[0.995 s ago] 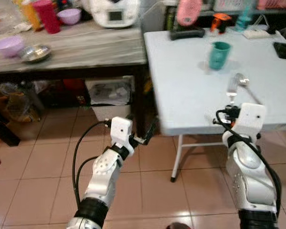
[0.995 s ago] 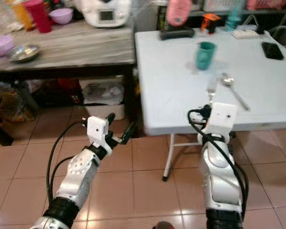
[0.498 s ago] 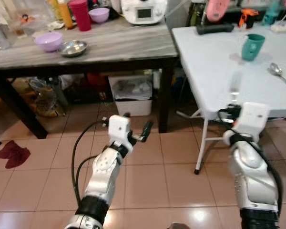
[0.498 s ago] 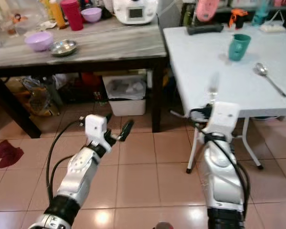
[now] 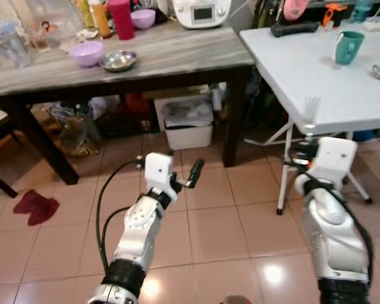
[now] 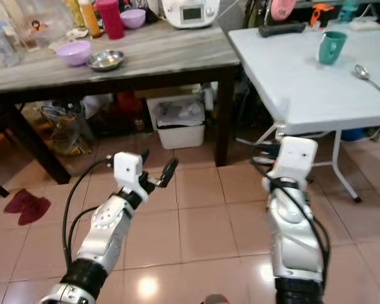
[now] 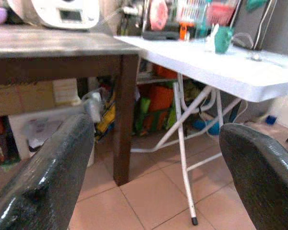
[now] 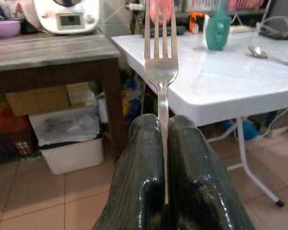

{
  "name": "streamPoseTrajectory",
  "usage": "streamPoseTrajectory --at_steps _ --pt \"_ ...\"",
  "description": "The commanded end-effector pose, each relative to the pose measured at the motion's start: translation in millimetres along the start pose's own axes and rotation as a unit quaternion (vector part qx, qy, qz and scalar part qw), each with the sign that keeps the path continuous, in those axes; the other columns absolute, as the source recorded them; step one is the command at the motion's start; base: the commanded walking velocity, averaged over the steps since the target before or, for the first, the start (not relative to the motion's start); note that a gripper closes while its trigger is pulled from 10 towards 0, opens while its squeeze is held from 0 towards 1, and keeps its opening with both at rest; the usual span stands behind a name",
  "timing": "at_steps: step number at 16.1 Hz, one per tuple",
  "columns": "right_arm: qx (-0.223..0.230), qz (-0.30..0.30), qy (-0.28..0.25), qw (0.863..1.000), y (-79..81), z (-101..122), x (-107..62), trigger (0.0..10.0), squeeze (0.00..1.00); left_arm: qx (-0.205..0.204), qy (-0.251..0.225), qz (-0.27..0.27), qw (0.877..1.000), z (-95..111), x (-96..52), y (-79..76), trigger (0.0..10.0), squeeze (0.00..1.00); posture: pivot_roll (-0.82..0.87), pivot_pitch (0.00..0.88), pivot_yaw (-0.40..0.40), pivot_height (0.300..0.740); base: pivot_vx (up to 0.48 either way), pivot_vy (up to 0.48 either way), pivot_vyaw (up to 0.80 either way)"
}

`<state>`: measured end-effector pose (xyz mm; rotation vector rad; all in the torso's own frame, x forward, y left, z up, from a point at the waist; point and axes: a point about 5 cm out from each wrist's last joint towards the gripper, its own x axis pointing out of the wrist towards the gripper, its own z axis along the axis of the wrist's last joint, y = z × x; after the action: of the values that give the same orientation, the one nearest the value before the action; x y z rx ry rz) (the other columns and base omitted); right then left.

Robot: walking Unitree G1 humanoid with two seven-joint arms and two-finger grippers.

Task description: Setting the table

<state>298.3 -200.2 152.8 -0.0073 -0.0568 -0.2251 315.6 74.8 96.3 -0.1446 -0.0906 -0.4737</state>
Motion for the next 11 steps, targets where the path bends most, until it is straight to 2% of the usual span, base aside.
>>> streamPoseTrajectory --at_steps 1,5,6,7,11 --pt "0.007 0.022 -0.014 1.000 13.7 6 -0.5 10.0 0.00 0.006 0.002 0.028 1.000 -1 -6.3 12.7 10.0 0.00 -0.32 0.065 0.040 0.740 0.000 0.352 0.00" --pt "0.002 0.033 -0.014 0.999 15.5 3 -3.8 10.0 0.00 0.027 -0.010 0.060 0.998 4 -7.8 22.3 10.0 0.00 -0.31 0.067 0.040 0.740 0.000 0.000 0.00" --pt "-0.002 0.041 -0.016 0.999 17.1 3 -4.9 10.0 0.00 0.028 -0.007 0.076 0.997 4 -9.4 28.2 10.0 0.00 -0.31 0.067 0.039 0.740 0.000 0.000 0.00" --pt "-0.011 0.066 -0.027 0.997 23.5 4 -7.5 10.0 0.00 0.023 -0.005 0.102 0.995 5 -14.2 40.9 10.0 0.00 -0.30 0.068 0.042 0.740 0.000 0.000 0.00" --pt "-0.022 0.091 -0.041 0.995 32.8 3 -13.2 10.0 0.00 0.024 -0.005 0.113 0.993 6 -17.6 48.4 10.0 0.00 -0.29 0.068 0.057 0.740 0.340 0.000 0.00"
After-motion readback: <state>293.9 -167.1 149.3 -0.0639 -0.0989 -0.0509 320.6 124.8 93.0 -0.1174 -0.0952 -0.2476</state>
